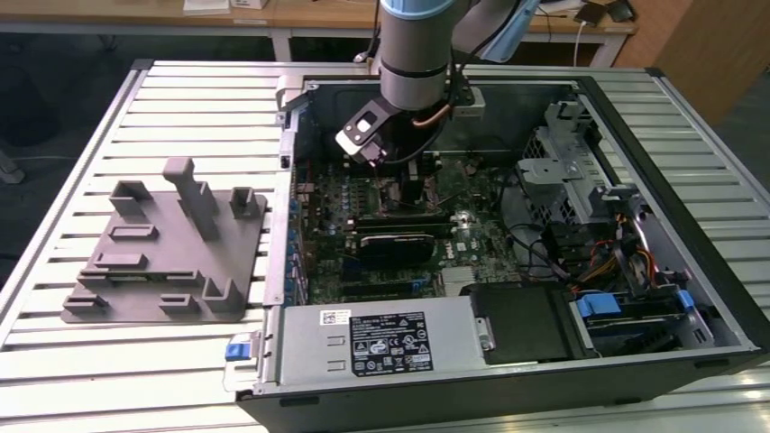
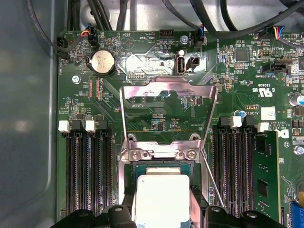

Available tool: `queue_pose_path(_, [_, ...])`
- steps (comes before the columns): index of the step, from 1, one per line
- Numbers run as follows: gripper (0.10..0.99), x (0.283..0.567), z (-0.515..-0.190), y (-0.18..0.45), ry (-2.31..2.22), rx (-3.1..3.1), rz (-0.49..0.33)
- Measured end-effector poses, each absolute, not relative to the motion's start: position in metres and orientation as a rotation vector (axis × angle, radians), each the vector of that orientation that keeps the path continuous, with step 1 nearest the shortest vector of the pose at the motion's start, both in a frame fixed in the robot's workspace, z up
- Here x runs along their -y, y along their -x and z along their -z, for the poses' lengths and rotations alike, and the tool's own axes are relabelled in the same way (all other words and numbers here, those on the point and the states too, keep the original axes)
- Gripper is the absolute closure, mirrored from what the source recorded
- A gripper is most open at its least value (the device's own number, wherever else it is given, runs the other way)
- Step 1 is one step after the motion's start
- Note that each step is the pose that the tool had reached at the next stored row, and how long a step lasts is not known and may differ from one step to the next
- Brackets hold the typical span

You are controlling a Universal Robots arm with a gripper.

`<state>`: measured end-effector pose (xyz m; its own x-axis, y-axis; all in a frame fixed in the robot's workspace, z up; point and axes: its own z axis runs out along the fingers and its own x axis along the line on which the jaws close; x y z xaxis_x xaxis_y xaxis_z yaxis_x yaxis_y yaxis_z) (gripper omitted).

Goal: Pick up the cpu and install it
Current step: 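Place the cpu into insertion slot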

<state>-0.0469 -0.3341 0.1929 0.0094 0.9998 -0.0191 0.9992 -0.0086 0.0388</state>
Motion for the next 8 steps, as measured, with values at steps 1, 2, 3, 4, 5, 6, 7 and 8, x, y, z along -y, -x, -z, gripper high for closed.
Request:
queue_pose_path(1, [0.545, 0.3341, -0.1929, 0.0469, -2.202, -2.183, -0.021])
queue_pose_path(2, [0.545, 0.3342, -0.193, 0.0469, -2.202, -2.182, -0.02])
queue_pose_path(3, [0.482, 0.3343, -0.1932, 0.047, -2.202, -2.182, -0.019])
queue_pose_path(4, [0.482, 0.3343, -0.1933, 0.047, -2.202, -2.182, -0.019])
queue_pose_path(5, [0.482, 0.3344, -0.1933, 0.047, -2.202, -2.182, -0.019])
queue_pose_path(6, [0.482, 0.3343, -0.1933, 0.047, -2.202, -2.182, -0.018])
queue_pose_path(7, [0.482, 0.3343, -0.1934, 0.047, -2.202, -2.182, -0.018])
queue_pose_path(8, [0.482, 0.3344, -0.1942, 0.0471, -2.202, -2.182, -0.018])
